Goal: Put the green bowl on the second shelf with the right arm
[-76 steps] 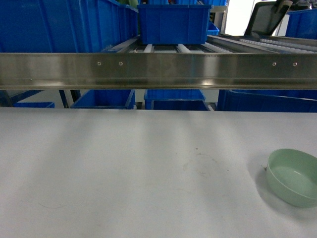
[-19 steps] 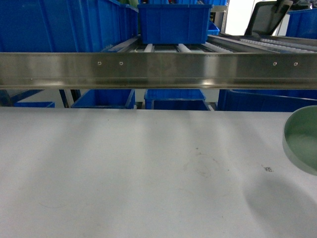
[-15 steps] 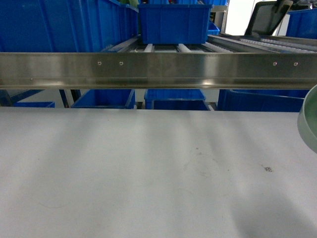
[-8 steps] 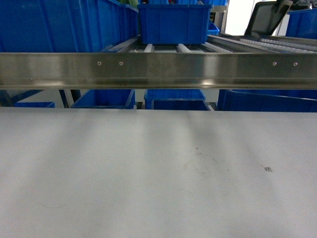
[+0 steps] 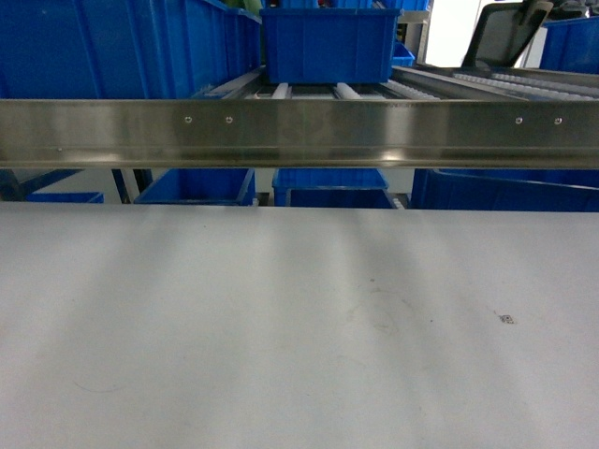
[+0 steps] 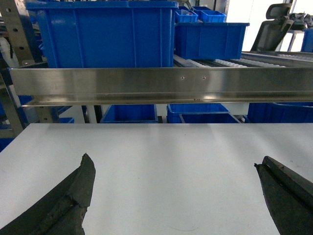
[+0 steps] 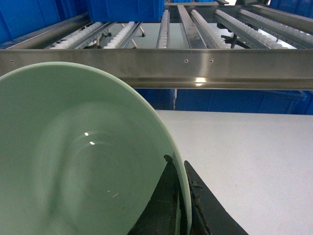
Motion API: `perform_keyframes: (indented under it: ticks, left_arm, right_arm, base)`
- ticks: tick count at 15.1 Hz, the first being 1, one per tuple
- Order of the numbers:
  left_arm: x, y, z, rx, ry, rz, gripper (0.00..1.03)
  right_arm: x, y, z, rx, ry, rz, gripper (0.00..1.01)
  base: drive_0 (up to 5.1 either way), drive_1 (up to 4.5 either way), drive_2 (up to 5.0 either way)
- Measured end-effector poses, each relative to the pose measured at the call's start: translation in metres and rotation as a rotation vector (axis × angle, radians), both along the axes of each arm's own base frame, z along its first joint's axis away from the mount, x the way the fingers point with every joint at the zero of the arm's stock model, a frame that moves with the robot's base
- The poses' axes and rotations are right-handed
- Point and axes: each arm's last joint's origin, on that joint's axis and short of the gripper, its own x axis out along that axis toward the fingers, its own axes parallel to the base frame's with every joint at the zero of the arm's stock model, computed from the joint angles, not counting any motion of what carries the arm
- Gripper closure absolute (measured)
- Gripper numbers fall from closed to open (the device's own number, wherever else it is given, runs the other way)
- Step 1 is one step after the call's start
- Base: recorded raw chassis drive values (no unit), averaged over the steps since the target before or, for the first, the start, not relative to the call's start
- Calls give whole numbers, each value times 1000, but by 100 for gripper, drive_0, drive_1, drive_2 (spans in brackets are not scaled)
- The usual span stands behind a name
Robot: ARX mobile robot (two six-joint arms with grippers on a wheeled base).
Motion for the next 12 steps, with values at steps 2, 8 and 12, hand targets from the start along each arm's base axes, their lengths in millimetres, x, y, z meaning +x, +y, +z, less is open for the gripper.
perform_keyframes:
  ticks: [2, 8, 12]
  left_arm:
    - [0, 0, 0, 0, 0, 0, 5]
    - [0, 0, 0, 0, 0, -1, 5]
    - [0, 0, 0, 0, 0, -1, 5]
  right_arm:
    - [0, 0, 0, 0, 0, 0, 99]
    - [0, 0, -1, -1, 3, -6, 99]
    - [-1, 0, 0, -1, -1, -5, 99]
  base:
    - [-159, 129, 25]
    - [-486, 251, 251]
    - [-497, 243, 243]
